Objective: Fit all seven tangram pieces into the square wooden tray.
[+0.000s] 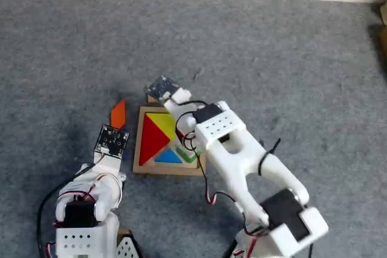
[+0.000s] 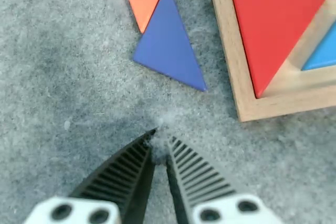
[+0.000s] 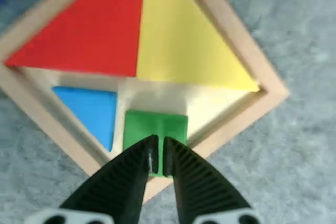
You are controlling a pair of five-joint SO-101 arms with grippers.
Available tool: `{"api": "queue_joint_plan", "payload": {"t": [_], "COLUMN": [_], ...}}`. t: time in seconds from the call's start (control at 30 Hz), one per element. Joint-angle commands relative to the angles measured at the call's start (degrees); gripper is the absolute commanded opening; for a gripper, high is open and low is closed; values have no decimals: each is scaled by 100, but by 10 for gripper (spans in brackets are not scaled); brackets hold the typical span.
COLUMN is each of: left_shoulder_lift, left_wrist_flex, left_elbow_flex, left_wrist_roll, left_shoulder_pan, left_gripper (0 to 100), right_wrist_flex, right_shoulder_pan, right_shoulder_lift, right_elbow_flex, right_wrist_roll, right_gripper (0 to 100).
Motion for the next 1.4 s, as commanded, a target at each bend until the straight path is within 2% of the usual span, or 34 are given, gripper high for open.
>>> {"api": "queue_joint_plan", "payload": {"t": [0.0, 0.2, 0.33, 0.47, 0.63, 0.83, 1.03, 1.13, 1.2, 1.37], "left_shoulder_lift": [-22, -22, -22, -22, -22, -22, -22, -22, -22, -22], "left_wrist_flex": [35, 35, 35, 35, 35, 35, 35, 35, 35, 35], "left_elbow_flex": [110, 110, 110, 110, 110, 110, 110, 110, 110, 110], "left_wrist_roll": [26, 26, 26, 26, 26, 26, 26, 26, 26, 26], "left_shoulder_pan": [-57, -57, -57, -57, -57, -57, -57, -57, -57, -57], "left_gripper": [5, 5, 5, 5, 5, 5, 5, 5, 5, 5], "right_wrist_flex": [-119, -268, -347, -347, -356, -233, -110, -110, -110, -470], "right_shoulder_pan": [-136, -664, -936, -1059, -1218, -1095, -787, -409, -154, 110], "right_shoulder_lift": [374, 875, 848, 857, 848, 743, -251, -690, -796, -778], "right_elbow_flex": [-57, -75, -145, -444, -725, -1130, -1130, -1130, -1165, -1165], "right_wrist_roll": [62, 44, -273, -316, -730, -738, -765, -1160, -1363, -1767], "right_gripper": [23, 22, 22, 21, 21, 21, 23, 28, 67, 254]}}
